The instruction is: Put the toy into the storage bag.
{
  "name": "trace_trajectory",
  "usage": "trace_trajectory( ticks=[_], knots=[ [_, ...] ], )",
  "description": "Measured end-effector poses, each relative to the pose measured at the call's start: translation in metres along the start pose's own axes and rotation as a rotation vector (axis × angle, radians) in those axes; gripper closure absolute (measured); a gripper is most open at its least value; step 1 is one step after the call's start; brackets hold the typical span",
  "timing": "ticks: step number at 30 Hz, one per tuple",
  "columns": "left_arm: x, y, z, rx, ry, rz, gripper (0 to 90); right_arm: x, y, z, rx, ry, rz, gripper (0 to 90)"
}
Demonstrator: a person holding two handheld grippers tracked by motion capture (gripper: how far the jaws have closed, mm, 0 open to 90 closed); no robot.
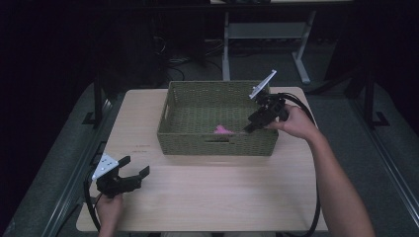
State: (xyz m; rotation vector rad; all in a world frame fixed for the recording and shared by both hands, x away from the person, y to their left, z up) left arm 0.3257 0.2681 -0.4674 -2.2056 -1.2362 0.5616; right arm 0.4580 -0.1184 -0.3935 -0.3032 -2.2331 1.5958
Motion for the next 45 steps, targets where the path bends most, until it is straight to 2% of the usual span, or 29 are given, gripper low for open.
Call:
trace_trajectory(
  ticks=[18, 34, 38, 45],
  knots=[
    [-0.002, 0.001, 0.000, 0.002, 0.005, -0.002, 12.8, 0.010, -0.010, 0.025, -0.050, 0.010, 0.021, 34.4],
    [-0.002, 0.002, 0.000, 0.006, 0.005, -0.002, 12.8, 0.021, -0.010, 0.059, -0.084, 0.033, 0.037, 32.2],
    [-0.002, 0.002, 0.000, 0.006, 0.005, -0.003, 12.8, 0.026, -0.012, 0.070, -0.106, 0.045, 0.039, 31.8],
    [-0.002, 0.002, 0.001, 0.008, 0.006, -0.003, 12.8, 0.034, -0.006, 0.091, -0.121, 0.065, 0.046, 31.3]
  ],
)
Point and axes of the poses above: each handheld gripper's, and its own axes: y roughly forward along the jaws, z roughly out of its underside, x roughly to its left, the point moved 8 cm from there along y, roughly forward along the jaws, and after that the axes turned 15 degrees about x, right-handed, at the moved point
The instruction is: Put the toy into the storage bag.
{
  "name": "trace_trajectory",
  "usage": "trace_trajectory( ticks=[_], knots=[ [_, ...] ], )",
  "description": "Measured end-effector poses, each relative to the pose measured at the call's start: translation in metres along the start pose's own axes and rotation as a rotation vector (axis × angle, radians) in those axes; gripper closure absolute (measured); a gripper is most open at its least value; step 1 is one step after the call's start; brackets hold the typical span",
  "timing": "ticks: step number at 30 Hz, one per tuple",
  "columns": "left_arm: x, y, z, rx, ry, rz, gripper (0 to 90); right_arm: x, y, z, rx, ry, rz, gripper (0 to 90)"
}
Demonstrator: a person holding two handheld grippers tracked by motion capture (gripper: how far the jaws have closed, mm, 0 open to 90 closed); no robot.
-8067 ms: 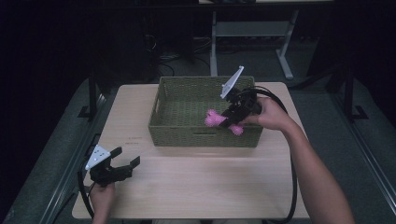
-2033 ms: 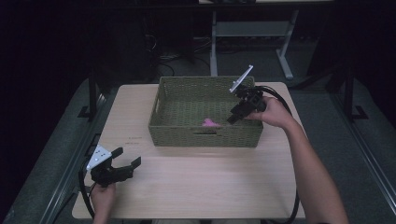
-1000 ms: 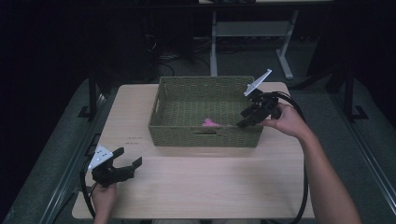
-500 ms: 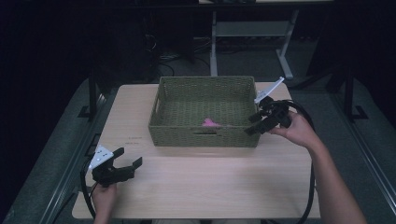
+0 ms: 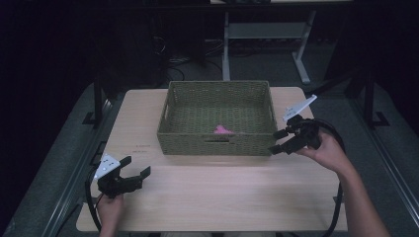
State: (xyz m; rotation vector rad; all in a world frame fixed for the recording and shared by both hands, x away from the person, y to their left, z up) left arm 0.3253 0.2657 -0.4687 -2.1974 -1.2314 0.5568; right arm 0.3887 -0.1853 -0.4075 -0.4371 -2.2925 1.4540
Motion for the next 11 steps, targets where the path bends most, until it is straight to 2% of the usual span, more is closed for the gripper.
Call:
trace_trajectory(
  ticks=[11],
  knots=[
    [0.000, 0.000, 0.001, 0.003, 0.005, -0.002, 12.8, 0.020, 0.022, 0.047, -0.011, 0.035, 0.025, 30.5]
  ],
)
Point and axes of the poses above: each handheld gripper's, and its own axes: y roughly forward along the jaws, z roughly out of its underside, x roughly to its left, the point moved 8 cm from there along y, roughly forward along the jaws, and after that the axes turned 15 degrees about x, right-handed, at the moved point
